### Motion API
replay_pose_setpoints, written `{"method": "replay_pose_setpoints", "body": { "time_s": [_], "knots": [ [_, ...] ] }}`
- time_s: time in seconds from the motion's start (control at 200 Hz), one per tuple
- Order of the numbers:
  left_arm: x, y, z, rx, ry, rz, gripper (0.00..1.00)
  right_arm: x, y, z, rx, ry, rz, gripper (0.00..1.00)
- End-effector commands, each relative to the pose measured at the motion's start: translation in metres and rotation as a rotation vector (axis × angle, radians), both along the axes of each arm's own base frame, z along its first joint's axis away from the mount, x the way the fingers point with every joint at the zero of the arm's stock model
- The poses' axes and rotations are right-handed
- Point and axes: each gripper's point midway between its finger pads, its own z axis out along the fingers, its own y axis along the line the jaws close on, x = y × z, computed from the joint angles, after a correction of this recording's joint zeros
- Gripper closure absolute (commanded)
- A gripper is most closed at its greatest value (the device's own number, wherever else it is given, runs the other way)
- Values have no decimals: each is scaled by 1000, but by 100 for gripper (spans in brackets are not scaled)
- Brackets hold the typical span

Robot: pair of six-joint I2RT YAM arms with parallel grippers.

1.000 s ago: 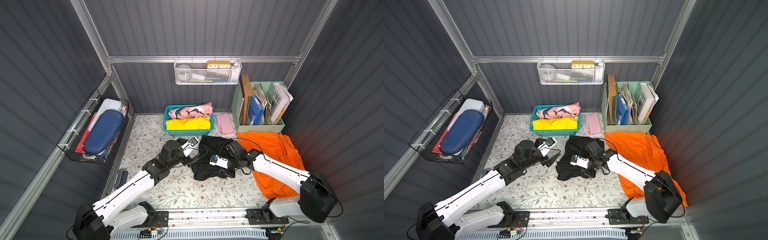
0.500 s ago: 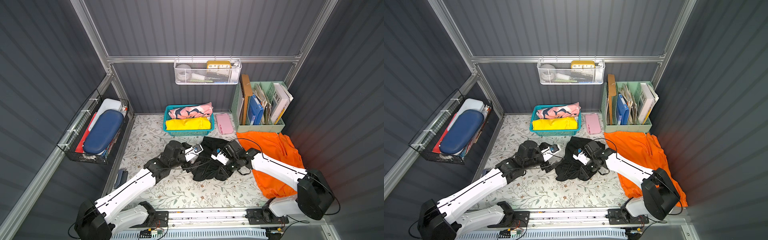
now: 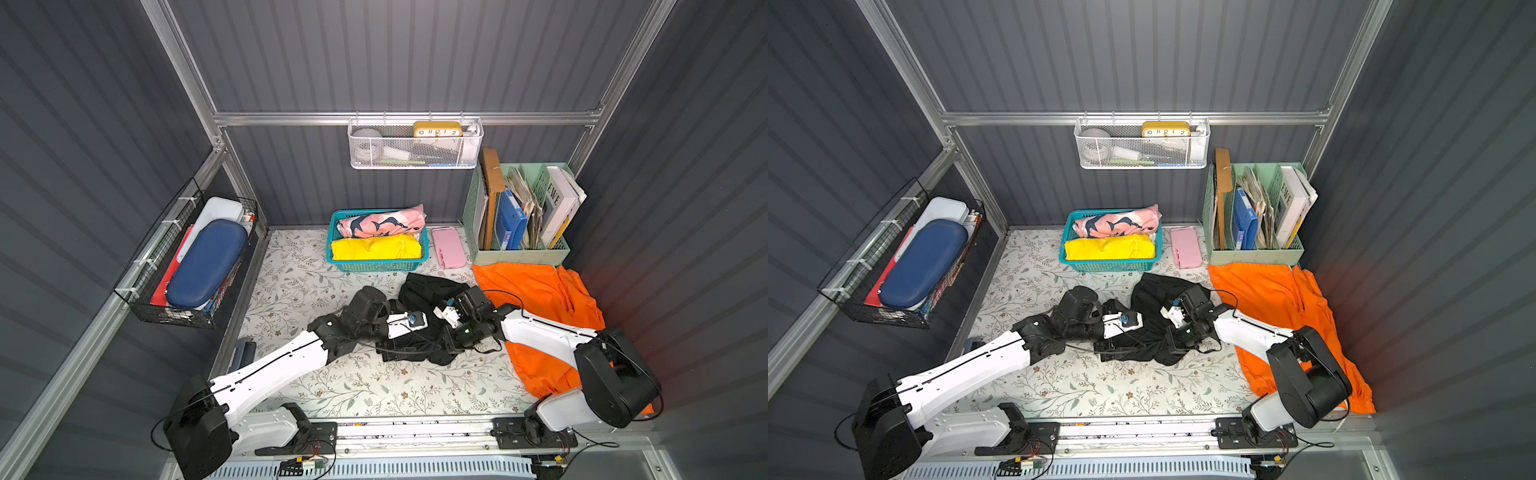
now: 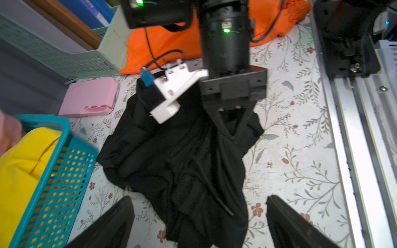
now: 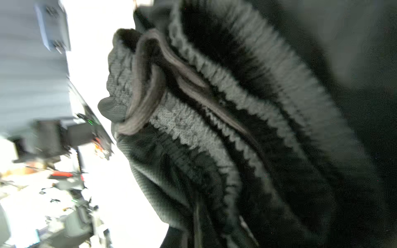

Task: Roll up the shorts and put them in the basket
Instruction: Roll the shorts at the center of the board.

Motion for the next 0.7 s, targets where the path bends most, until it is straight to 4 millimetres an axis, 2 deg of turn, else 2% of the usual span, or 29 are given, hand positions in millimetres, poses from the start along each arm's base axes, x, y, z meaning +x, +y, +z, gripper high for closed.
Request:
{"method": "replay_pose_setpoints", "body": {
  "time_s": [0.0,0.13,0.27,0.36,0.485,0.695],
  "knots": [
    [-18,-7,-23,68,10,-79,0,1,4,8,90,69,-27,100],
    [-28,-20,-44,107,13,-129,0,1,3,7,117,95,-28,100],
    [-18,-24,-60,129,-26,-120,0,-2,3,8,137,103,-12,100],
    [-20,-24,-73,156,12,-119,1,-2,4,10,149,103,-7,100],
    [-8,-25,-91,183,2,-85,1,-2,3,8,147,101,-5,100],
    [23,-21,-91,140,11,-12,3,-2,3,11,152,77,5,100]
  ]
}}
